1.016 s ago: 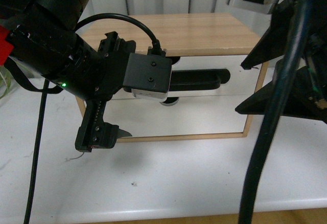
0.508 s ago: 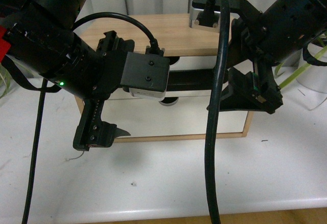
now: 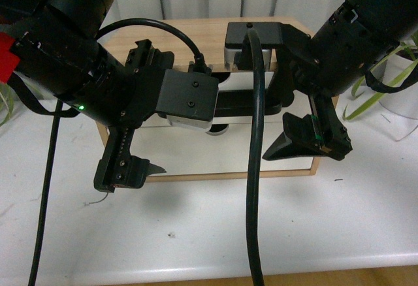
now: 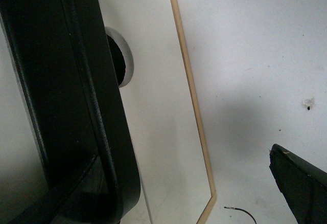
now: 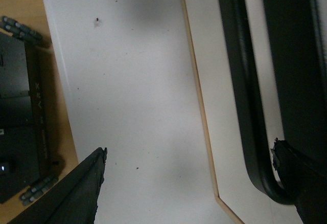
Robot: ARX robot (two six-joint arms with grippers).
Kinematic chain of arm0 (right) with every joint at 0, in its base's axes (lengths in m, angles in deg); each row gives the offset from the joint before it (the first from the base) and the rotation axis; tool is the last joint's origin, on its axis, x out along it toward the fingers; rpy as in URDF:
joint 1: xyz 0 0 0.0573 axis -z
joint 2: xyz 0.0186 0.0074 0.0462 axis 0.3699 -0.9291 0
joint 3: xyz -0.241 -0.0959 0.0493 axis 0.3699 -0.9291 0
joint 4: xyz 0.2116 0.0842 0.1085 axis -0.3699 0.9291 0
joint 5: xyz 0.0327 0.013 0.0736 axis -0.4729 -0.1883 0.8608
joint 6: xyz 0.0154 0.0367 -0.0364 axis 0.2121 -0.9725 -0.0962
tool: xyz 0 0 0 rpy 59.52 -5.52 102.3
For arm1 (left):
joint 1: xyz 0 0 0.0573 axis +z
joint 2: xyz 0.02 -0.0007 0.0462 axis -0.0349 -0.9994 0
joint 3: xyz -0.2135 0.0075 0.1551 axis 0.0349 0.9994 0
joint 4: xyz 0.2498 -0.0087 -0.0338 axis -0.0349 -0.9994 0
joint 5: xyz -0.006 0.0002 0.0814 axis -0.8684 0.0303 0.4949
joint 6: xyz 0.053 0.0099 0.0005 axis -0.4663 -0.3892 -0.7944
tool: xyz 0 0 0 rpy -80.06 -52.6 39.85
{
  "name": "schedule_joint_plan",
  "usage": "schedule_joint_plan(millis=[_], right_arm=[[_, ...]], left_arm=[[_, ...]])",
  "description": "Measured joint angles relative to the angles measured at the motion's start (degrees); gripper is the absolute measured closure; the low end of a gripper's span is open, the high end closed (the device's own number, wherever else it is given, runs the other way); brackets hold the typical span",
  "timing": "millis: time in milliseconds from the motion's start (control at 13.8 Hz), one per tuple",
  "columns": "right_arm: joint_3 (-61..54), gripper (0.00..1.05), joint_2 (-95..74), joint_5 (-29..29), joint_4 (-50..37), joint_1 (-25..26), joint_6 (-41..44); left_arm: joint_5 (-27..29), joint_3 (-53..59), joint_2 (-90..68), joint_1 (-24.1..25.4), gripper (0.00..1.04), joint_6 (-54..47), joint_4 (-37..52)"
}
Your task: Pull drawer
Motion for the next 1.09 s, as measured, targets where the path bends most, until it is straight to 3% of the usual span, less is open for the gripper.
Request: schedule_joint_plan(millis=[290,581,944,1089], right_arm=[[0.13,0.06,-0.22,-0.07,4.35,-0.55,5.20],[-8.66,0.06,6.29,0.74,5.22,-0.81,7.78],[-18.88,0.06,14.67,-0.35,4.81,-3.72,5.18],[-21.33,0.06,16.63,0.48,2.25,-3.93,3.23]], left_arm=[[-0.35,-1.05,0.07,-0.42,0.07,-3.58,-6.05],[-2.21,3.26,4.96,-1.40,0.07,-6.27,-11.28],[-2.93,11.15,13.97,-2.45,0.07,-8.52,-15.41],[-3.08,13.88,16.52,-2.49,0.07,-7.39,-11.78]])
